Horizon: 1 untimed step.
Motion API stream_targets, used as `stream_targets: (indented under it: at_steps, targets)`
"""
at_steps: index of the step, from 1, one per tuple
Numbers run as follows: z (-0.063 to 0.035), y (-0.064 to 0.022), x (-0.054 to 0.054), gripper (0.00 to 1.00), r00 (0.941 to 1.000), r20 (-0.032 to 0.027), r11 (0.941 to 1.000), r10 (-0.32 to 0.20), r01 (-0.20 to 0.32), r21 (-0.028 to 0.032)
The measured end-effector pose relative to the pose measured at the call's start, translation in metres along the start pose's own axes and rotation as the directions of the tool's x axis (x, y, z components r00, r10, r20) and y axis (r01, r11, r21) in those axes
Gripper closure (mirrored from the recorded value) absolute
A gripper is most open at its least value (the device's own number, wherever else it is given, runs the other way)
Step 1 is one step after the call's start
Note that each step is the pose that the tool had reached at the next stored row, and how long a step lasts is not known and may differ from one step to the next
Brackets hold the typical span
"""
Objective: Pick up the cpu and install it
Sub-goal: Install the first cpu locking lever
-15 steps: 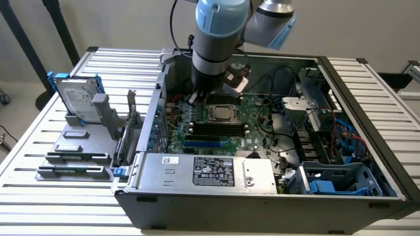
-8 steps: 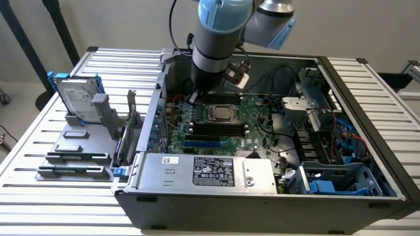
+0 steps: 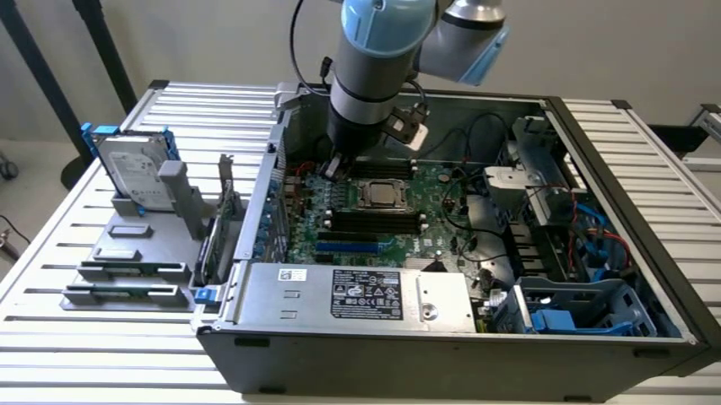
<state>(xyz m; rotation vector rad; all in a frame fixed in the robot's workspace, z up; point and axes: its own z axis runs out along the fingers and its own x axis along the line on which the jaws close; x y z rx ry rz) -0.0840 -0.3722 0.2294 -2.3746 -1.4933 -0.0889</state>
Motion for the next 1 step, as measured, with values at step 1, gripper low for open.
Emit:
stream_targets:
  at_steps: [1]
  targets:
    - [0.0,0.0,0.0,0.89,1.0,0.0,1.0,0.0,0.0,0.0]
